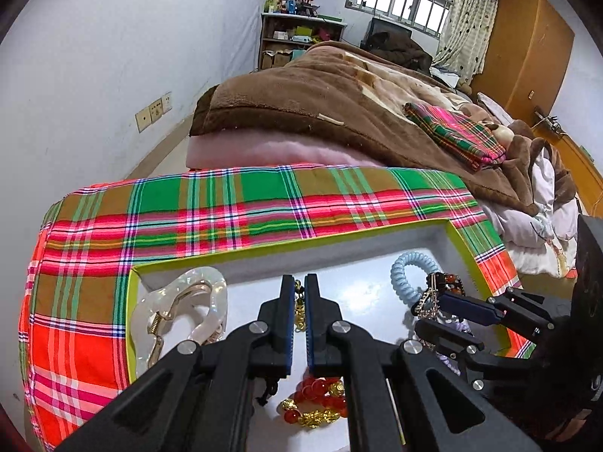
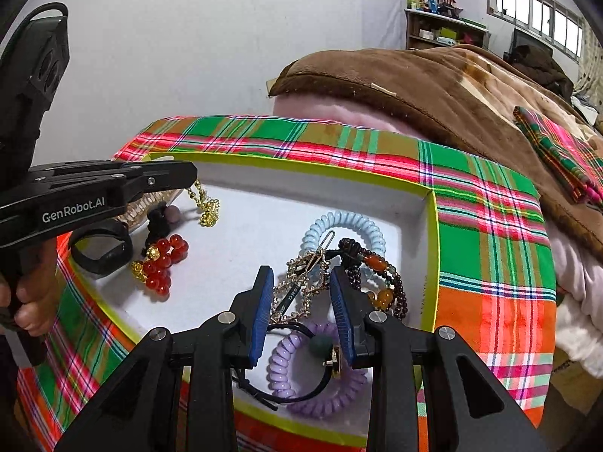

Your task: Organize jewelry

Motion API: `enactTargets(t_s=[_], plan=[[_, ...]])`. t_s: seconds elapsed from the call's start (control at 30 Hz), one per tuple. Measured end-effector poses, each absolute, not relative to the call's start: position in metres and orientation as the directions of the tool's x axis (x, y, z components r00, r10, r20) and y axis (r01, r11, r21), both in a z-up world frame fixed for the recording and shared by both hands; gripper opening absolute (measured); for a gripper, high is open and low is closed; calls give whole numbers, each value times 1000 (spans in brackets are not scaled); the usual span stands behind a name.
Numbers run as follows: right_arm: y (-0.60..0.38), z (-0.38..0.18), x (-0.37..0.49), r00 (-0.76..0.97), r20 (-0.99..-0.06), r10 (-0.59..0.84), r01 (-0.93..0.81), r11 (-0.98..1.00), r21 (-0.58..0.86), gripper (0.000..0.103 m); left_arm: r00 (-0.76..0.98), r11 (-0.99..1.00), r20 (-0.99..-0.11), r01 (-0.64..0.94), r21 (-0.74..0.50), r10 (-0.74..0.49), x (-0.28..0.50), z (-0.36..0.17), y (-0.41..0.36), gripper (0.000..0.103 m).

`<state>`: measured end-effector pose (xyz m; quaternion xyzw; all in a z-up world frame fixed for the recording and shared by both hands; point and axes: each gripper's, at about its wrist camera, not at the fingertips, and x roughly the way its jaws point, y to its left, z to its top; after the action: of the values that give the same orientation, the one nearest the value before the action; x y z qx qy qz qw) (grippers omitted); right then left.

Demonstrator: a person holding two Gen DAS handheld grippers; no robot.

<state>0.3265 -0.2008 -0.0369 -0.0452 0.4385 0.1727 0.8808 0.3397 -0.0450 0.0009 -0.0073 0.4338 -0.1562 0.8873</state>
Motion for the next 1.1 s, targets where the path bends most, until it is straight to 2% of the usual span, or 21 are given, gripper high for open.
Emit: enactTargets(t_s=[0.07,0.27,0.43,0.53,0.77,1.1], plan=[[-201,-37,328,559,-787,261,-339,938,70,36,576,953,-768,265,-149,-280,340,0,-44,5],[-204,-30,322,575,-773,269,-329,941,82,37,573,949,-764,266,-171,-298,338,2,-41,6],[-206,-21,312,593,-758,271,-319,944,88,38,584,947,-752,263,-183,-307,330,10,-38,19],[-208,-13,302,604,-749,273,-314,945,91,38,596,948,-741,258,-186,-308,322,18,-36,20],[-210,7,266,633,-729,261,-302,950,78,38,637,956,-717,247,-158,-283,285,38,-33,20],[-209,33,191,672,-699,245,-290,955,55,38,714,973,-664,213,-93,-220,198,64,-23,32]])
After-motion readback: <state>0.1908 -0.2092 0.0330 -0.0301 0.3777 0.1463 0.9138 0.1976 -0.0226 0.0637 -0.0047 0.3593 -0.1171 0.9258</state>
